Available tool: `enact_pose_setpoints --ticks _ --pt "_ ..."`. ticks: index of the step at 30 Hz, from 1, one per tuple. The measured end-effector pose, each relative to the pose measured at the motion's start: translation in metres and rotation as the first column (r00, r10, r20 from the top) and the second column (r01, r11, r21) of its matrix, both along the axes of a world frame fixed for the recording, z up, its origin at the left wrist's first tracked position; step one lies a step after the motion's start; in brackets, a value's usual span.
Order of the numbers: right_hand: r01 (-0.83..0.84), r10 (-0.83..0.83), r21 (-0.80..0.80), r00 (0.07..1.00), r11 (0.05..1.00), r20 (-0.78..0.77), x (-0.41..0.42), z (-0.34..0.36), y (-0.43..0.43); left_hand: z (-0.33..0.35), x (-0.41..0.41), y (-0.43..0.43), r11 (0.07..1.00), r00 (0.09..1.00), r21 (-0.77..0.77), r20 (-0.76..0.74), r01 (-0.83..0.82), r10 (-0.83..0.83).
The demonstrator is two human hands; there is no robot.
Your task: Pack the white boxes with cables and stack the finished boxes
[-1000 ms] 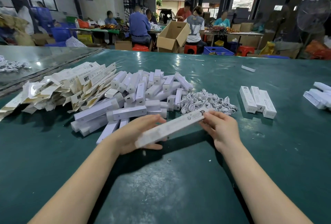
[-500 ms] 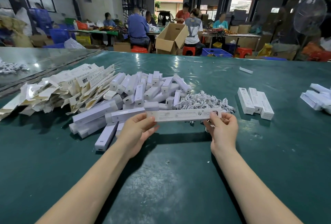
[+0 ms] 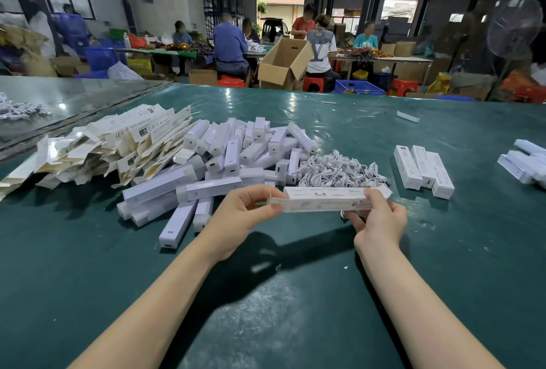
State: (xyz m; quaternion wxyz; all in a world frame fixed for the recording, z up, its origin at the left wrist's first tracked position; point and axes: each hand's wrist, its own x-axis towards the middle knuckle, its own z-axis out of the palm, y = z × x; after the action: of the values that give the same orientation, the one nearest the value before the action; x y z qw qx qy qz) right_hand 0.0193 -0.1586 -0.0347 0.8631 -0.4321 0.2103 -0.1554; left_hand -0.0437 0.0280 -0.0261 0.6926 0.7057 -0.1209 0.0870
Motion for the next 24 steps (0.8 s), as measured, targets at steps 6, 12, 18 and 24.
enact_pose_setpoints --ticks 6,12,18,24 --pt "-0.015 0.015 0.008 1.000 1.000 0.002 -0.001 0.000 0.003 0.000 0.003 -0.003 0.996 0.994 -0.062 0.074 -0.071 0.076" --pt "-0.018 0.017 0.015 0.999 1.000 0.040 -0.002 -0.002 0.006 -0.002 0.004 -0.009 0.980 0.969 -0.081 0.157 -0.182 0.193" --pt "-0.001 -0.001 0.044 0.999 0.999 0.043 -0.001 -0.003 0.008 -0.003 0.002 -0.017 0.958 0.945 -0.050 0.158 -0.282 0.286" --pt "-0.002 0.000 0.070 0.999 0.998 0.033 -0.001 -0.002 0.008 -0.001 0.002 -0.018 0.960 0.967 -0.180 0.100 -0.212 0.233"
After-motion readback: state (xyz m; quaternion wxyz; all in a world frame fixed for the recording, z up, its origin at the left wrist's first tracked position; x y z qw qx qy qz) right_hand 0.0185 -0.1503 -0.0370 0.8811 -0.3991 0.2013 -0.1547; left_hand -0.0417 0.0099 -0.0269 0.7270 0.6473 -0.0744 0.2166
